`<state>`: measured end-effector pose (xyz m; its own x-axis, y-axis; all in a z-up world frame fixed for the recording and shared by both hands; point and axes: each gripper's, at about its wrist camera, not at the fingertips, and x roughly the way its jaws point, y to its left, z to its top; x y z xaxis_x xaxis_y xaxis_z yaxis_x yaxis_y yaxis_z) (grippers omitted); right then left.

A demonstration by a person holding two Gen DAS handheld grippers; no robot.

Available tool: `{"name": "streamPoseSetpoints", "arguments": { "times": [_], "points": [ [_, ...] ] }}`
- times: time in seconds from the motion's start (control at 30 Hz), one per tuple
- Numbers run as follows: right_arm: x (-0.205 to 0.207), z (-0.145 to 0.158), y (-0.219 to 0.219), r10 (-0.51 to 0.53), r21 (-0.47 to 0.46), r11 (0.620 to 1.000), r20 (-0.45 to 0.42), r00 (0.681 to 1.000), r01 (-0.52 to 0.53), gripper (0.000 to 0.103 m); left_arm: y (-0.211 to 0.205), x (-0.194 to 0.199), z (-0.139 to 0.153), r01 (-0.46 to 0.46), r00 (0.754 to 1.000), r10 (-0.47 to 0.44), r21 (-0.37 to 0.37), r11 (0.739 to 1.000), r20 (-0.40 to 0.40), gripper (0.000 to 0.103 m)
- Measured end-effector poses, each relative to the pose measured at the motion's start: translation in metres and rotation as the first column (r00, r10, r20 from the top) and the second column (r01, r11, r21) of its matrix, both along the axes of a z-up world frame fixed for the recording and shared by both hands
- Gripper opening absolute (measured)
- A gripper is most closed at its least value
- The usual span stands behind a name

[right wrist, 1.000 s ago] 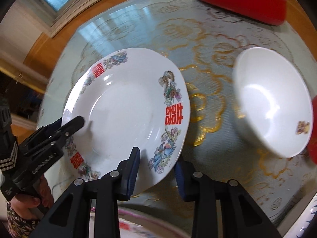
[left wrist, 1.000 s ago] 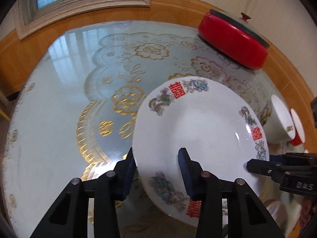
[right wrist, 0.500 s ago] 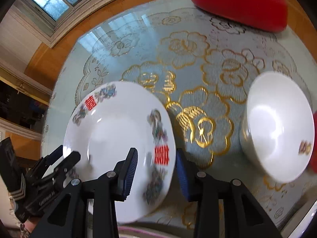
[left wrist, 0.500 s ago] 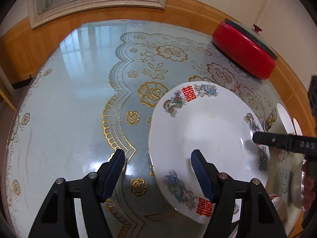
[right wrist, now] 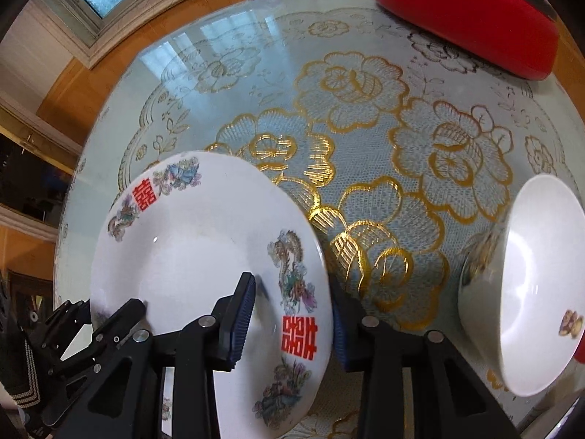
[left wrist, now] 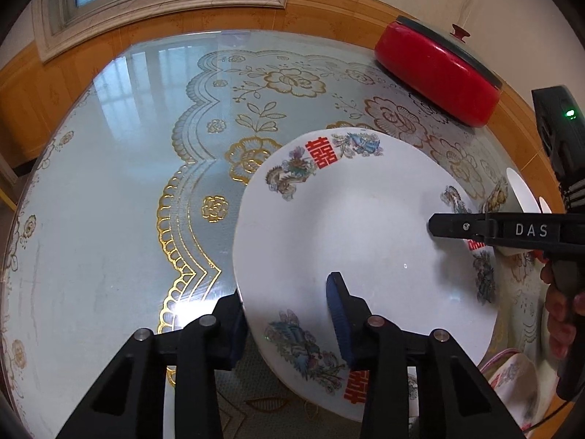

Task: Organize plates and bowls

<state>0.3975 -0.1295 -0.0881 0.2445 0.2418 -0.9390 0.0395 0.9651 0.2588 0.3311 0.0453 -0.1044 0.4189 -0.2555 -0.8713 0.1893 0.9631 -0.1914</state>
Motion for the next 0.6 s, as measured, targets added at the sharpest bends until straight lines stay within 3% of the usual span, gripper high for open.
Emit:
{"name": "streamPoseSetpoints", "arguments": {
  "times": [0.6],
  "points": [
    [-0.030,0.011,-0.002,0.026,0.023,0.999,-0.010,1.000,-0.025,0.028,0.010,-0.007,0.008,-0.001,0.999,-0.001,0.051,0.999,0.038,0.035]
  ]
}}
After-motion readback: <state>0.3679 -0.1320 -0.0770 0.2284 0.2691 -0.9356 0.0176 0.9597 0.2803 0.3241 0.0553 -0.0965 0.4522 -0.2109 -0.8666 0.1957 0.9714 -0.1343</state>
